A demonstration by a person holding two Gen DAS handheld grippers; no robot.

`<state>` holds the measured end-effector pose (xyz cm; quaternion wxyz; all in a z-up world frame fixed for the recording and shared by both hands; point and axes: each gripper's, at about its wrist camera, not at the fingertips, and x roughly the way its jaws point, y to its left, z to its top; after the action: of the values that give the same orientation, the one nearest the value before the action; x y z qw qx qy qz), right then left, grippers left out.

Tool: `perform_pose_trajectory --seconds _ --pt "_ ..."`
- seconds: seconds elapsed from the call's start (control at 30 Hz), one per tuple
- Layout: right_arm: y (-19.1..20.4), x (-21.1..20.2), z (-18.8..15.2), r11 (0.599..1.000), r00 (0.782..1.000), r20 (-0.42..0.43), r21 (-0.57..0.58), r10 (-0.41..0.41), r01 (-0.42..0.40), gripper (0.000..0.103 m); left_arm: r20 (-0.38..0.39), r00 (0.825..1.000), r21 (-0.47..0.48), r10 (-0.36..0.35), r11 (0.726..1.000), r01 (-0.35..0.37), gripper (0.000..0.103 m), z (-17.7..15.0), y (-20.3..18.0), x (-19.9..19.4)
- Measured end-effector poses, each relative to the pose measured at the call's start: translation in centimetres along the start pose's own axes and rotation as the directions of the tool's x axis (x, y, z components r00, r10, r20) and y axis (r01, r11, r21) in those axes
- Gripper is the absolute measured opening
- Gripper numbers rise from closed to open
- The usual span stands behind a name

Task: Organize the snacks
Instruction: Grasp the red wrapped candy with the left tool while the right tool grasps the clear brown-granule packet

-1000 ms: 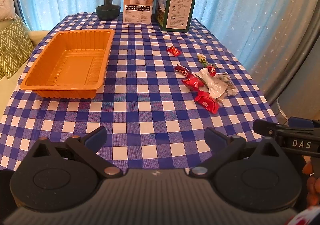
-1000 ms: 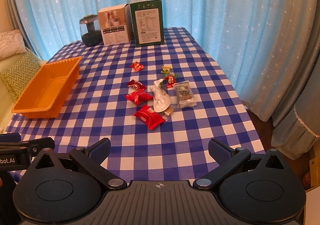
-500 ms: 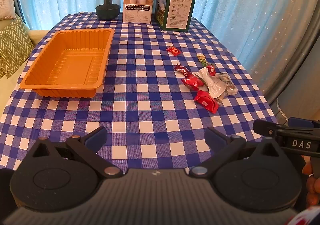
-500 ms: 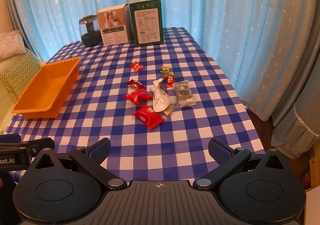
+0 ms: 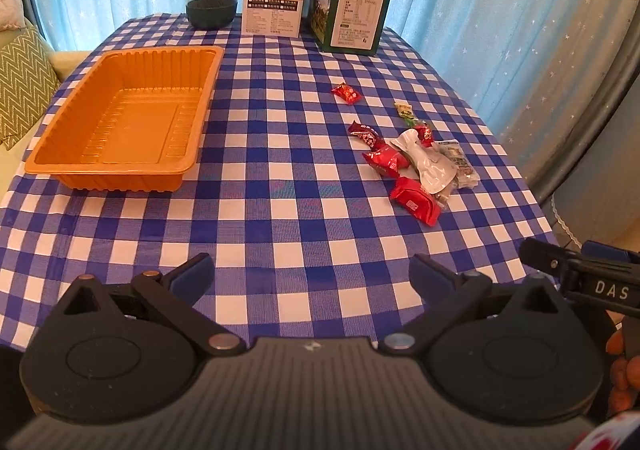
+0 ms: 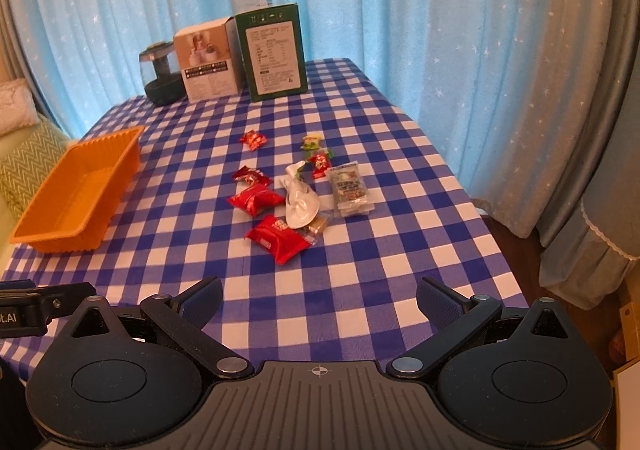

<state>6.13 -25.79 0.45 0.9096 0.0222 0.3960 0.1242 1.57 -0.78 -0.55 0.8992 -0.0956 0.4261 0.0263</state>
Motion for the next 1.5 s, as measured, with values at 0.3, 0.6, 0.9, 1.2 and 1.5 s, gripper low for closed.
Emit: perform_pose_trajectory --seconds 0.3,0.6,0.9,1.2,1.5 --pt "-0.6 3.5 0.2 1.000 1.000 -0.006 -0.010 0.026 -0.026 0.091 -0.026 0.999 0.012 -0.024 1.000 0.025 0.103 1.2 0.0 3.8" --pt "-1.2 7.5 1.0 1.000 1.000 -0.026 -0.006 0.005 -0.005 0.073 -0.057 0.997 0.017 -0.060 0.998 0.061 0.089 2.5 -1.1 7.6" --pt "-3.8 9.9 1.6 0.997 0.998 -0.041 0.060 -0.049 0.052 0.068 -0.081 0.987 -0.039 -0.140 0.990 0.137 0.069 3.8 -4.8 11.5" --pt "-5.1 10.7 1.8 0.987 0.994 -0.029 0.116 -0.106 0.109 0.068 -0.084 0.976 -0.110 -0.199 0.976 0.190 0.053 4.6 -7.8 15.3" --pt "-6.4 10.8 1.8 0.972 0.989 -0.027 0.182 -0.149 0.151 0.068 -0.106 0.976 -0.114 -0.191 0.977 0.179 0.041 5.4 -9.1 18.3"
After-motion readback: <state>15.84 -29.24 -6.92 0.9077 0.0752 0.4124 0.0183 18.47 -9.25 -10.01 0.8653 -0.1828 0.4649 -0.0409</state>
